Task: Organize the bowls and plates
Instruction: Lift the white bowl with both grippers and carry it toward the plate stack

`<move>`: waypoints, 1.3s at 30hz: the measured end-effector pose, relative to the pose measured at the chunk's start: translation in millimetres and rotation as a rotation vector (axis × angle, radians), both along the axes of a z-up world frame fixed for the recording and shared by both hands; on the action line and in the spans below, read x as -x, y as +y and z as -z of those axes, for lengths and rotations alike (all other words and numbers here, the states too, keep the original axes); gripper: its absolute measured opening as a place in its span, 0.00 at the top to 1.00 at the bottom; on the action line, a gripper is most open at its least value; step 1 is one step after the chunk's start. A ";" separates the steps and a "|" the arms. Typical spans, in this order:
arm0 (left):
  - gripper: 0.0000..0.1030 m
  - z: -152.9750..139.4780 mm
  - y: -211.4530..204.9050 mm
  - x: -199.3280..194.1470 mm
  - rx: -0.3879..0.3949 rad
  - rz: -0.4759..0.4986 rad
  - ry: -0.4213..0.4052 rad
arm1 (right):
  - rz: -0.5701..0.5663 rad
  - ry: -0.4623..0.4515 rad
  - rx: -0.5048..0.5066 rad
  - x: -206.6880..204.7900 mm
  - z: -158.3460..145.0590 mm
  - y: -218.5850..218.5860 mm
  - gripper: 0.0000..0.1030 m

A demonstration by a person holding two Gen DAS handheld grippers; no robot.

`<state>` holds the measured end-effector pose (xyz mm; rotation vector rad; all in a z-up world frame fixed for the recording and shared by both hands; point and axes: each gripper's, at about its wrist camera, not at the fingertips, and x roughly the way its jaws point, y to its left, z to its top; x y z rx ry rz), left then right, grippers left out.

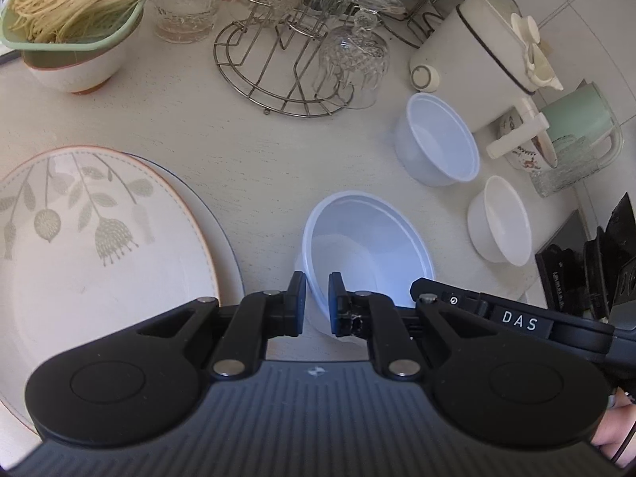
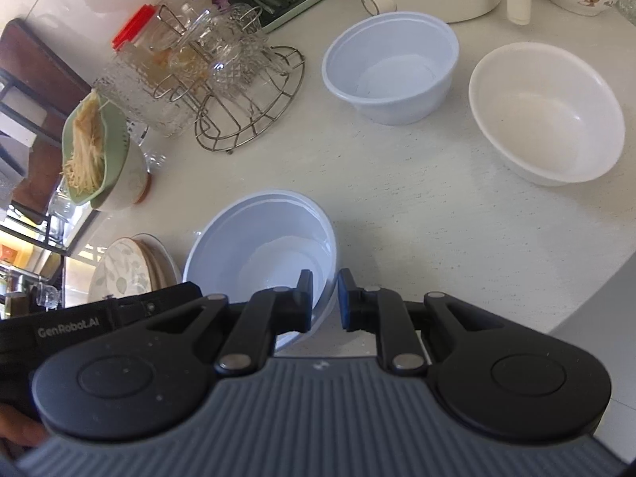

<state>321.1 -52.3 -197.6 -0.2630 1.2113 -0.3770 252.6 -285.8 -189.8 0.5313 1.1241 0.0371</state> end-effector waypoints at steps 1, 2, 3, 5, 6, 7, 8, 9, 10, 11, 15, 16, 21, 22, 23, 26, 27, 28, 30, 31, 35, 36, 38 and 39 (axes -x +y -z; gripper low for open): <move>0.86 0.1 0.1 -0.5 -0.007 0.004 0.000 | 0.000 0.001 -0.004 -0.8 1.1 0.6 0.85; 0.86 -0.2 0.5 -1.0 -0.014 0.007 0.000 | 0.000 0.000 -0.009 -1.5 2.0 1.0 0.85; 0.86 -0.9 1.3 -1.5 -0.017 0.006 -0.003 | -0.003 0.000 -0.011 -1.6 2.5 1.7 0.85; 0.86 -2.4 3.6 -2.1 -0.019 0.002 -0.004 | -0.012 -0.002 -0.015 -2.2 2.7 3.8 0.85; 0.86 -3.8 4.4 -2.2 -0.026 -0.003 -0.004 | -0.018 -0.006 -0.015 -3.5 2.4 5.7 0.85; 0.86 -6.6 5.2 -2.3 -0.037 -0.005 -0.006 | -0.022 -0.010 -0.004 -3.6 0.9 7.3 0.83; 0.86 -10.4 5.4 -1.9 -0.052 -0.006 -0.017 | -0.023 -0.022 0.022 -2.7 -2.1 9.0 0.83; 0.85 -14.6 5.4 -1.4 -0.064 -0.006 -0.032 | -0.020 -0.042 0.042 -2.0 -5.3 10.0 0.82; 0.85 -18.0 6.2 -0.9 -0.072 -0.006 -0.040 | -0.018 -0.055 0.053 -1.4 -7.8 10.1 0.82; 0.85 -21.5 7.2 -0.6 -0.074 -0.006 -0.045 | -0.017 -0.058 0.057 -1.6 -9.4 9.0 0.82; 0.85 -35.2 12.6 1.5 -0.069 -0.018 -0.066 | 0.003 -0.079 0.063 -1.9 -19.0 4.8 0.82; 0.85 -39.6 13.3 2.4 -0.069 -0.019 -0.071 | 0.002 -0.092 0.072 -1.9 -22.9 5.1 0.82; 0.85 -66.8 14.3 9.7 -0.083 -0.005 -0.129 | -0.021 -0.181 0.115 5.2 -50.7 8.8 0.82; 0.85 -73.8 13.7 12.0 -0.090 0.000 -0.147 | -0.023 -0.199 0.121 6.6 -57.0 9.4 0.82; 0.85 -80.8 13.2 14.7 -0.096 0.005 -0.168 | -0.020 -0.218 0.123 8.9 -63.5 9.5 0.82; 0.85 -102.4 9.6 22.9 -0.101 0.019 -0.218 | -0.013 -0.270 0.127 15.0 -82.3 10.0 0.82; 0.82 -109.3 9.2 26.7 -0.095 0.022 -0.236 | -0.012 -0.285 0.131 18.0 -89.4 9.5 0.82; 0.80 -115.4 8.9 30.0 -0.091 0.028 -0.255 | -0.012 -0.299 0.138 20.1 -95.6 10.5 0.82; 0.75 -125.9 8.8 35.7 -0.097 0.039 -0.287 | -0.013 -0.327 0.156 26.0 -107.6 12.4 0.82; 0.75 -131.8 9.2 38.6 -0.103 0.044 -0.301 | -0.016 -0.340 0.164 28.3 -113.1 13.4 0.82; 0.69 -147.1 10.6 46.6 -0.109 0.056 -0.341 | -0.018 -0.388 0.186 38.8 -132.5 16.6 0.82; 0.68 -150.4 11.1 48.2 -0.105 0.058 -0.348 | -0.021 -0.392 0.190 40.7 -135.7 17.4 0.82; 0.66 -157.1 11.4 52.6 -0.096 0.061 -0.363 | -0.017 -0.395 0.198 46.1 -141.0 18.2 0.82; 0.65 -160.3 11.4 55.0 -0.091 0.064 -0.371 | -0.011 -0.396 0.199 48.7 -142.9 18.0 0.82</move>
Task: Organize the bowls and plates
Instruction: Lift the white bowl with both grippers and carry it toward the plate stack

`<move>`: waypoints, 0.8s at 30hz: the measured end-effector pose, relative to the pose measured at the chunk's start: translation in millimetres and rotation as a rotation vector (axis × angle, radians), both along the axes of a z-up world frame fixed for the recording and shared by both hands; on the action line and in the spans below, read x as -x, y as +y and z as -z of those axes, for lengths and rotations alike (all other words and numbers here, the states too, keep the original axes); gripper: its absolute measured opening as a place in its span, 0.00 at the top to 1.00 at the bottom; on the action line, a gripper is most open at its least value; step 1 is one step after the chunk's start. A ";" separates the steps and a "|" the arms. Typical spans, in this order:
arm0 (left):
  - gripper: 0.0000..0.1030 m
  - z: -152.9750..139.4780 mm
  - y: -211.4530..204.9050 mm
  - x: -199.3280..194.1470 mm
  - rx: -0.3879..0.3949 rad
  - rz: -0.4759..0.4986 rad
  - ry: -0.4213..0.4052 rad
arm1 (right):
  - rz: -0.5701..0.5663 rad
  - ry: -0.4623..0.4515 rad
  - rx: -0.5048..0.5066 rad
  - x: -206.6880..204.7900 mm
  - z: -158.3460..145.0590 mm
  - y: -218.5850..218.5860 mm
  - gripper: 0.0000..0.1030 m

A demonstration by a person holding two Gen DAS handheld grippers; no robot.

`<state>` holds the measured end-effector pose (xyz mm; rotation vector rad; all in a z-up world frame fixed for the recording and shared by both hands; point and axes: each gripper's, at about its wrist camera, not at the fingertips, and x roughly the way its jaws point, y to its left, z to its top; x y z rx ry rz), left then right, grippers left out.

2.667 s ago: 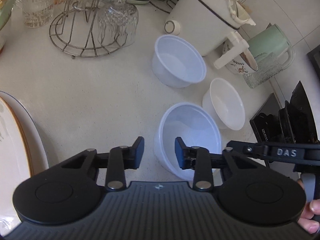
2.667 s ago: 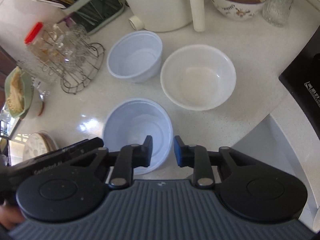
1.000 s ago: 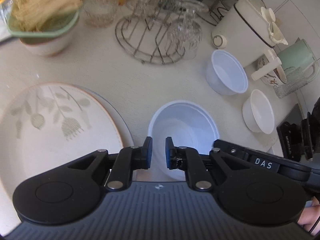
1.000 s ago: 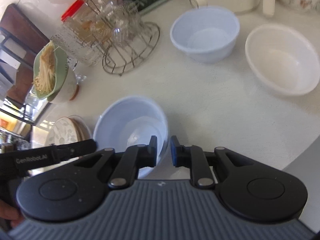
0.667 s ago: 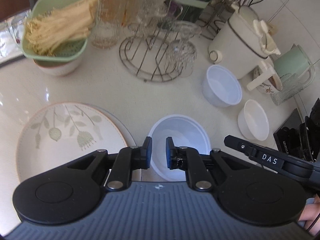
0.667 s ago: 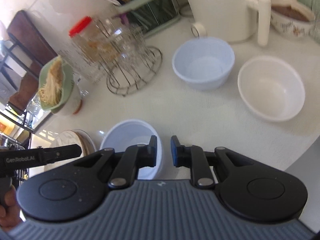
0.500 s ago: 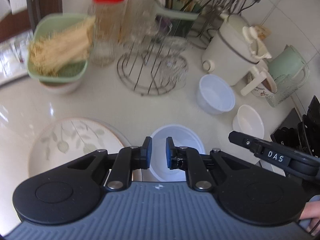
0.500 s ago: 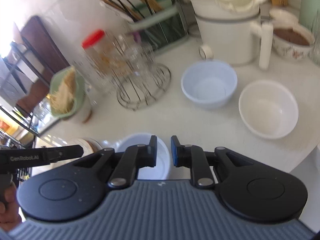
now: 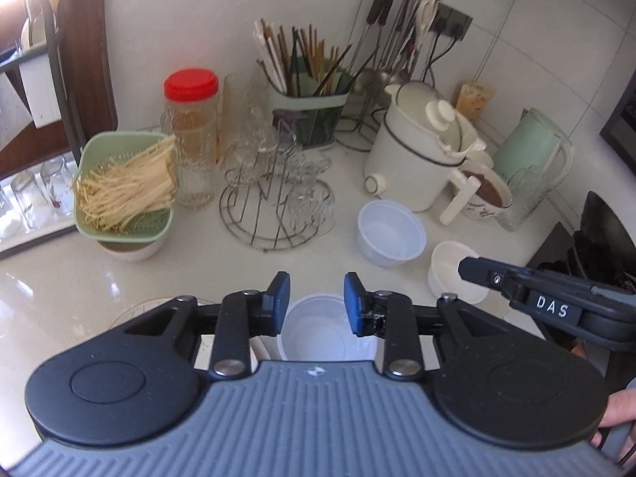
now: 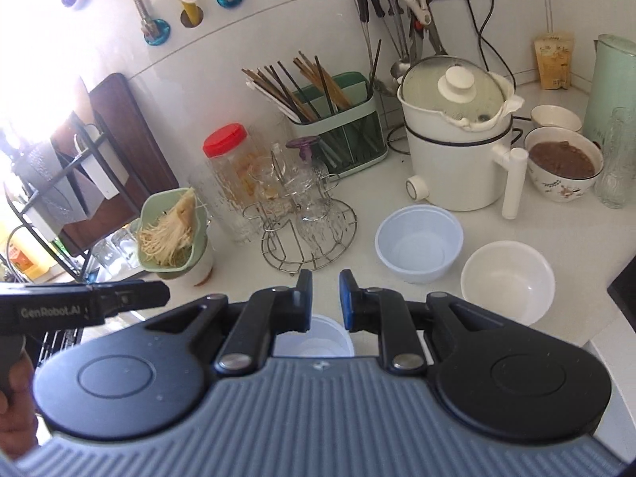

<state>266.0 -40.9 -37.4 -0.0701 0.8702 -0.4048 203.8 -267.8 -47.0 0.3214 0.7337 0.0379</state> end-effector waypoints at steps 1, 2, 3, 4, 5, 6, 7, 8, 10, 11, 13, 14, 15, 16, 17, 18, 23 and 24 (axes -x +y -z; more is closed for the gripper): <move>0.64 -2.9 -0.5 2.3 0.003 0.005 -0.007 | 0.011 0.000 -0.002 3.1 -1.7 0.0 0.82; 0.63 -6.0 -1.0 4.9 0.006 0.010 -0.015 | 0.020 0.000 -0.006 6.1 -3.2 -0.8 0.82; 0.63 -8.6 -1.6 7.7 0.009 0.014 -0.022 | 0.025 -0.003 -0.010 8.9 -4.7 -1.0 0.82; 0.63 -11.3 -1.8 10.5 0.015 0.017 -0.031 | 0.029 -0.005 -0.010 12.0 -6.4 -1.1 0.82; 0.63 -14.6 -1.2 14.2 0.028 0.019 -0.048 | 0.030 -0.006 -0.010 14.7 -8.4 -1.3 0.82; 0.60 -17.4 -0.6 17.6 0.037 0.022 -0.063 | 0.031 -0.011 -0.008 17.8 -10.5 -1.7 0.82; 0.59 -19.9 -0.4 20.4 0.038 0.023 -0.073 | 0.040 -0.019 -0.007 21.4 -12.8 -2.2 0.82; 0.58 -22.3 -0.3 22.6 0.036 0.023 -0.082 | 0.054 -0.024 -0.007 25.1 -15.0 -2.9 0.82; 0.58 -26.6 0.1 25.2 0.032 0.016 -0.098 | 0.067 -0.031 -0.007 31.2 -18.5 -3.9 0.82; 0.58 -28.2 0.6 25.6 0.033 0.012 -0.100 | 0.073 -0.036 -0.010 33.8 -19.8 -4.5 0.82; 0.58 -30.1 1.0 25.2 0.040 0.007 -0.094 | 0.079 -0.045 0.002 38.3 -21.6 -4.6 0.82; 0.58 -30.8 0.9 25.4 0.041 0.004 -0.092 | 0.076 -0.050 0.011 40.1 -22.7 -4.4 0.82; 0.58 -31.0 0.2 25.8 0.041 0.002 -0.091 | 0.072 -0.056 0.021 41.3 -23.5 -4.2 0.82; 0.58 -30.8 -0.6 26.4 0.040 0.001 -0.090 | 0.068 -0.060 0.032 42.1 -24.1 -4.0 0.82; 0.58 -30.4 -1.5 27.3 0.038 0.000 -0.087 | 0.066 -0.063 0.039 42.9 -24.4 -4.3 0.82; 0.58 -29.6 -2.7 28.0 0.038 -0.003 -0.085 | 0.064 -0.066 0.042 43.7 -24.6 -5.3 0.82; 0.58 -24.6 -9.1 31.7 0.050 -0.023 -0.070 | 0.056 -0.070 0.047 44.6 -23.6 -10.0 0.82; 0.58 -23.9 -10.2 32.6 0.054 -0.025 -0.069 | 0.052 -0.072 0.051 45.2 -23.7 -10.5 0.82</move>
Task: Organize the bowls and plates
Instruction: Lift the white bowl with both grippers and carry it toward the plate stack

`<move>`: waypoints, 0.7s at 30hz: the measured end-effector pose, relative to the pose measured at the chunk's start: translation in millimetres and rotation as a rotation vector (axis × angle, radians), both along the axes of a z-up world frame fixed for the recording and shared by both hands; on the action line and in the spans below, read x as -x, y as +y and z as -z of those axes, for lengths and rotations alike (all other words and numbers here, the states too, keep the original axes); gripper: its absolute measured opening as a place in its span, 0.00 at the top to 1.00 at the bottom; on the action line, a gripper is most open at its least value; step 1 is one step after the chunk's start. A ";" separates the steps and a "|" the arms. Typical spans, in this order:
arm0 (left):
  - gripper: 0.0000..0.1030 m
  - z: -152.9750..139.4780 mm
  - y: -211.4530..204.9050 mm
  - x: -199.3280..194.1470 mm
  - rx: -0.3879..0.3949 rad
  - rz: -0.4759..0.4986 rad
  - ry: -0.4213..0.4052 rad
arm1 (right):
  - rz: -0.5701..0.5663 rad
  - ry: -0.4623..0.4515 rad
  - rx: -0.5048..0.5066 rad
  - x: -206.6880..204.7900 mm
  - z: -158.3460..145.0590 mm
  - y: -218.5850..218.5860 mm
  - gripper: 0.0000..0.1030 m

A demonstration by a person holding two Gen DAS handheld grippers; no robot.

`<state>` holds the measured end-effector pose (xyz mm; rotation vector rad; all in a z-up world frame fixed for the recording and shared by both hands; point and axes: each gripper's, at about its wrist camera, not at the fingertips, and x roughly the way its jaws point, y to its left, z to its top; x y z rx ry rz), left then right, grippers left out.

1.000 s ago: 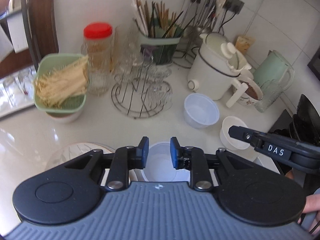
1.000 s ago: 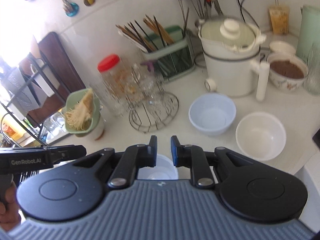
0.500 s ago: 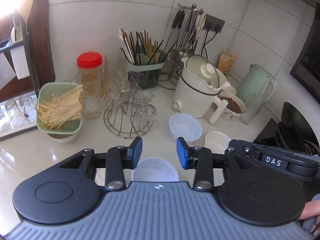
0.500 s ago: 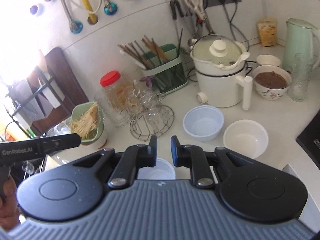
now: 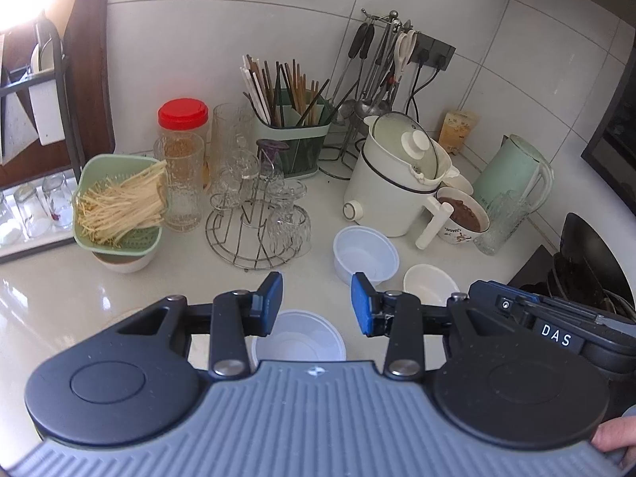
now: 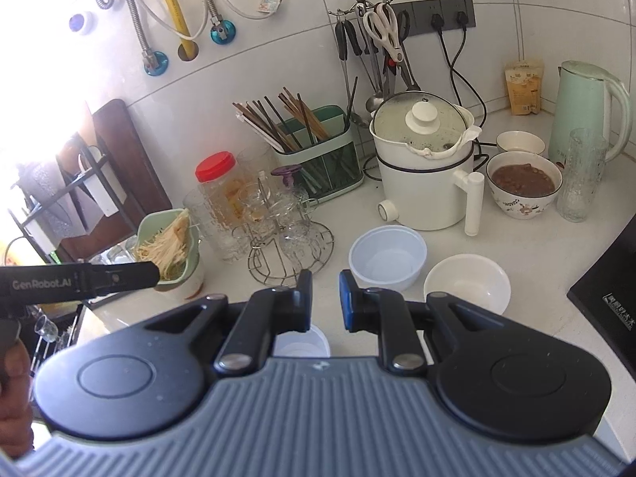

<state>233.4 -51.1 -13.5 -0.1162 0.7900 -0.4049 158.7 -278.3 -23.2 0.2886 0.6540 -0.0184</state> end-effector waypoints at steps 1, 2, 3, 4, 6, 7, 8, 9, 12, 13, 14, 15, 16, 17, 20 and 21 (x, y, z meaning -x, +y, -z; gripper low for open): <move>0.58 0.6 -0.9 1.1 0.002 -0.004 0.001 | -0.003 -0.002 0.006 0.8 -0.2 -0.2 0.82; 0.57 0.9 -1.8 2.1 0.001 -0.008 0.001 | -0.005 -0.002 0.012 1.7 -0.4 -0.1 0.82; 0.57 1.2 -2.7 3.0 -0.001 -0.011 0.000 | -0.008 -0.003 0.014 2.3 -0.6 -0.5 0.82; 0.56 1.5 -3.8 3.5 -0.003 -0.016 -0.001 | -0.012 -0.008 0.013 3.4 -1.0 -1.2 0.82; 0.56 1.7 -5.2 4.2 -0.007 -0.024 0.000 | -0.012 -0.017 0.016 5.7 -1.4 -3.1 0.82; 0.56 1.7 -5.7 4.2 -0.009 -0.028 0.005 | -0.014 -0.020 0.020 6.5 -1.5 -3.6 0.82; 0.56 1.7 -6.0 4.6 -0.008 -0.031 0.009 | -0.014 -0.022 0.022 7.3 -1.4 -3.8 0.82; 0.56 1.5 -6.2 5.2 -0.007 -0.032 0.012 | -0.014 -0.021 0.022 7.7 -1.2 -4.4 0.82; 0.56 1.2 -6.5 5.8 -0.012 -0.037 0.018 | -0.025 -0.009 0.018 7.0 0.6 -5.1 0.82; 0.56 1.7 -6.6 5.0 -0.013 -0.038 0.024 | -0.026 -0.006 0.017 6.8 1.3 -5.3 0.82; 0.56 2.1 -6.6 5.0 -0.013 -0.036 0.027 | -0.025 -0.003 0.019 6.9 1.8 -5.0 0.82; 0.56 2.6 -7.3 5.4 -0.015 -0.035 0.028 | -0.028 -0.004 0.024 6.5 2.2 -4.6 0.82; 0.55 3.3 -7.9 5.4 -0.018 -0.035 0.033 | -0.029 -0.005 0.029 6.5 2.8 -3.8 0.82; 0.55 4.5 -8.4 4.6 -0.018 -0.033 0.038 | -0.026 -0.003 0.034 6.4 3.3 -3.1 0.82; 0.55 8.1 -10.6 3.0 -0.030 -0.025 0.050 | -0.018 0.002 0.034 4.4 4.1 -2.2 0.82; 0.55 9.3 -11.0 2.2 -0.033 -0.017 0.053 | -0.014 0.001 0.034 3.1 4.3 -2.2 0.82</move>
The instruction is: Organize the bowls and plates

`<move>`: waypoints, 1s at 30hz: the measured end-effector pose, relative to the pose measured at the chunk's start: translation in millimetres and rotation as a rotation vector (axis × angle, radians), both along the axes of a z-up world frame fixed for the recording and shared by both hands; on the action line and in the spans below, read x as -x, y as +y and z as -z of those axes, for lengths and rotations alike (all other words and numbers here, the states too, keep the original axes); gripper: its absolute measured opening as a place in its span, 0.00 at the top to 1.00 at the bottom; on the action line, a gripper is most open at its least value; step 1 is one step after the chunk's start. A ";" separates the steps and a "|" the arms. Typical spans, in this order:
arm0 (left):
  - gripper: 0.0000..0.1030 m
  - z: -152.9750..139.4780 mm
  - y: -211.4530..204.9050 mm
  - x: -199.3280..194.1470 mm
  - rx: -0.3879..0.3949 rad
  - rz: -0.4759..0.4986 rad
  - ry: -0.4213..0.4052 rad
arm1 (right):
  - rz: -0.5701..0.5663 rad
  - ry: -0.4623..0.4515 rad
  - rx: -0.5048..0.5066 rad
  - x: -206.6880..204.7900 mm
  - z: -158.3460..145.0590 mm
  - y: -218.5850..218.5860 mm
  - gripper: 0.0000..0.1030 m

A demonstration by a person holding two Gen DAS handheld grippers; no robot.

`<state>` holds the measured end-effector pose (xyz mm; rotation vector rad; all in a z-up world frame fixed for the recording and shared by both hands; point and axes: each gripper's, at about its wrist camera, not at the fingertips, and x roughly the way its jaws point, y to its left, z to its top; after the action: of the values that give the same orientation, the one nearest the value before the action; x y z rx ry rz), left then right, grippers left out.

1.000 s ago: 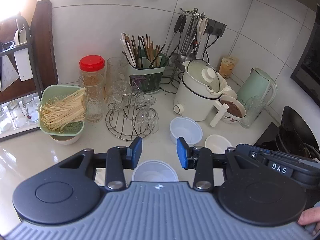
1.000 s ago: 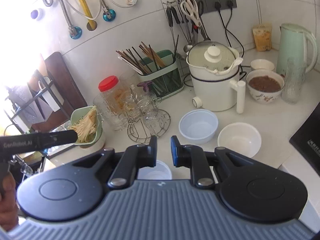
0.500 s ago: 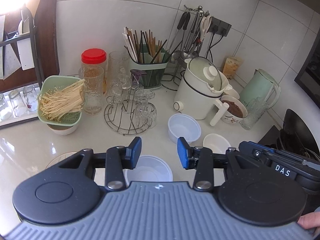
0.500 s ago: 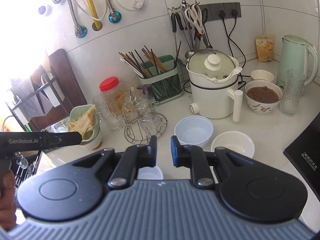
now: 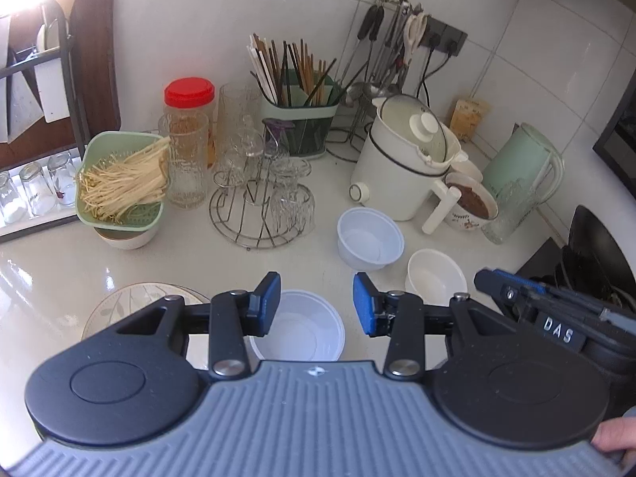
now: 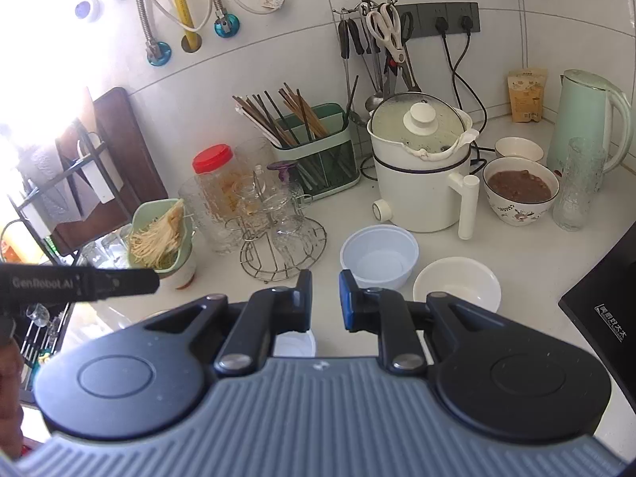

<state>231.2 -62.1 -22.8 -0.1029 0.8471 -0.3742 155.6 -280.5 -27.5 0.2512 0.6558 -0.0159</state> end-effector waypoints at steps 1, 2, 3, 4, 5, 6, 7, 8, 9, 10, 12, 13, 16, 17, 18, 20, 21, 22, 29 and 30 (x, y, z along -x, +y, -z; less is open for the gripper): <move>0.55 1.1 0.3 -0.7 -0.002 0.009 0.001 | 0.007 -0.001 0.000 -1.2 0.6 0.1 0.82; 0.55 2.2 0.8 -2.6 -0.004 0.017 0.004 | 0.016 -0.003 0.001 -2.1 1.0 0.4 0.82; 0.55 3.5 1.6 -4.9 -0.006 0.024 0.010 | 0.026 -0.004 0.004 -3.4 1.5 0.6 0.82; 0.55 4.4 3.2 -7.8 -0.004 0.030 0.014 | 0.039 -0.003 0.007 -4.8 1.9 0.6 0.82; 0.55 5.2 5.1 -11.0 0.002 0.037 0.016 | 0.055 -0.001 0.006 -6.3 2.1 0.5 0.82; 0.55 6.2 6.9 -14.9 0.008 0.046 0.018 | 0.071 -0.003 -0.001 -7.1 2.4 0.1 0.82; 0.55 7.2 8.0 -19.5 0.011 0.055 0.019 | 0.086 -0.004 -0.009 -7.8 2.8 -0.3 0.82; 0.55 7.7 8.5 -23.6 0.011 0.064 0.017 | 0.102 0.000 -0.013 -8.7 3.4 0.1 0.82; 0.55 7.7 8.6 -27.5 0.013 0.073 0.014 | 0.116 0.008 -0.013 -10.0 4.0 0.7 0.81; 0.55 7.6 8.8 -31.1 0.018 0.084 0.010 | 0.128 0.014 -0.008 -10.8 4.6 1.8 0.74; 0.55 7.3 8.9 -38.0 0.029 0.111 0.004 | 0.155 0.016 0.011 -12.0 5.8 5.2 0.52; 0.53 7.6 8.6 -41.3 0.031 0.122 0.000 | 0.170 0.013 0.022 -12.3 5.9 7.2 0.42; 0.49 10.8 8.0 -53.5 0.024 0.146 0.002 | 0.198 0.001 0.017 -14.7 10.1 10.3 0.23; 0.47 12.4 9.4 -58.3 0.029 0.145 0.009 | 0.215 0.013 0.002 -16.8 12.6 9.5 0.22; 0.42 14.5 10.7 -63.1 0.037 0.152 0.016 | 0.229 0.020 -0.011 -18.5 15.5 8.7 0.22; 0.38 18.2 13.2 -70.7 0.040 0.159 0.021 | 0.250 0.045 -0.028 -23.0 21.2 7.6 0.22; 0.36 20.2 14.2 -73.5 0.041 0.167 0.019 | 0.265 0.063 -0.031 -25.3 23.9 7.8 0.22; 0.35 23.0 14.9 -76.2 0.042 0.178 0.019 | 0.278 0.078 -0.032 -27.1 26.1 8.3 0.22; 0.35 44.3 19.0 -94.4 0.085 0.220 0.048 | 0.347 0.127 -0.002 -33.2 32.9 14.1 0.21; 0.35 48.1 17.3 -97.2 0.088 0.224 0.056 | 0.351 0.135 0.006 -34.3 33.2 14.2 0.21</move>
<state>328.3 -44.8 -70.8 -0.1003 0.9000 -0.6218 189.9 -266.3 -60.7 0.3589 0.7394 -0.3737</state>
